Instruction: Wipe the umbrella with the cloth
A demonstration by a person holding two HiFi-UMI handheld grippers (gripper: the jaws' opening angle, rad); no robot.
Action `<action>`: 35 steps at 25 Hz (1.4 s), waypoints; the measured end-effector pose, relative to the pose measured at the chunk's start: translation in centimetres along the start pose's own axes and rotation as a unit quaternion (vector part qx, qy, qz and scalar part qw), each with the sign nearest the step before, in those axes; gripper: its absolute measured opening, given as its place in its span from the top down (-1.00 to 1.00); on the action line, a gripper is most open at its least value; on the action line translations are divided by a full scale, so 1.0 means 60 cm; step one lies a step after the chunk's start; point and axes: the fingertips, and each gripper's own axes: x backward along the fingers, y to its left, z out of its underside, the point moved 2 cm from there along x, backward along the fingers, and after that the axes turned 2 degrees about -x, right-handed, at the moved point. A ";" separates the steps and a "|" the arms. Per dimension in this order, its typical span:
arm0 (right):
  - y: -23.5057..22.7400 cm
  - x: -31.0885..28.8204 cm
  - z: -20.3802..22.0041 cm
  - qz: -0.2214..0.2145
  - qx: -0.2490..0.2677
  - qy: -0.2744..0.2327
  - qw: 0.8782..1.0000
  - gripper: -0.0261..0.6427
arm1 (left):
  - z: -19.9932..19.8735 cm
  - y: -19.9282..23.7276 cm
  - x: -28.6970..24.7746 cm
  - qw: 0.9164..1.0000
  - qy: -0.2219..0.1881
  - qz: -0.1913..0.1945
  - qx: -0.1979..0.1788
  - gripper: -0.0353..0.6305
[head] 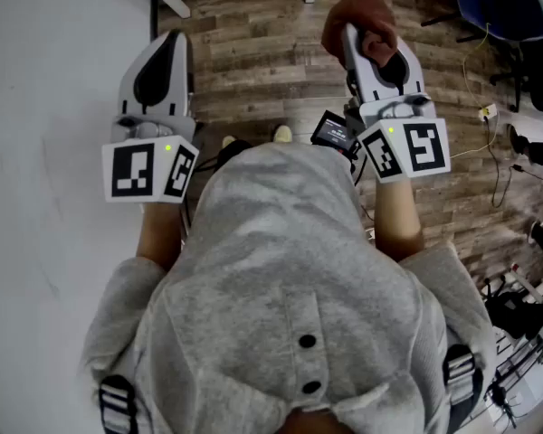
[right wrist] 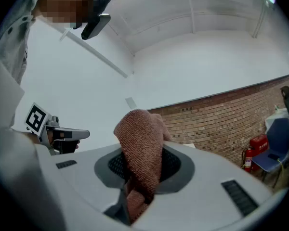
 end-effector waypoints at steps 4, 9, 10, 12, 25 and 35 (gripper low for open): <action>-0.004 -0.001 -0.003 -0.010 0.002 0.000 1.000 0.63 | 0.002 -0.008 -0.003 1.000 0.005 -0.004 -0.001 0.85; -0.003 0.000 -0.004 -0.021 0.007 -0.005 1.000 0.62 | 0.000 -0.012 -0.002 1.000 0.009 -0.012 -0.002 0.85; -0.001 0.001 -0.003 -0.023 0.005 -0.005 1.000 0.62 | -0.001 -0.012 0.001 1.000 0.011 -0.014 -0.002 0.85; 0.003 0.001 -0.007 -0.026 0.005 -0.008 1.000 0.62 | -0.005 -0.012 0.005 1.000 0.011 -0.017 -0.004 0.85; 0.017 -0.027 -0.026 -0.010 0.014 -0.015 1.000 0.62 | -0.020 0.015 -0.007 1.000 -0.002 -0.001 -0.002 0.85; 0.014 -0.123 0.005 -0.006 0.011 0.001 1.000 0.62 | 0.016 0.089 -0.063 1.000 0.002 0.000 0.015 0.85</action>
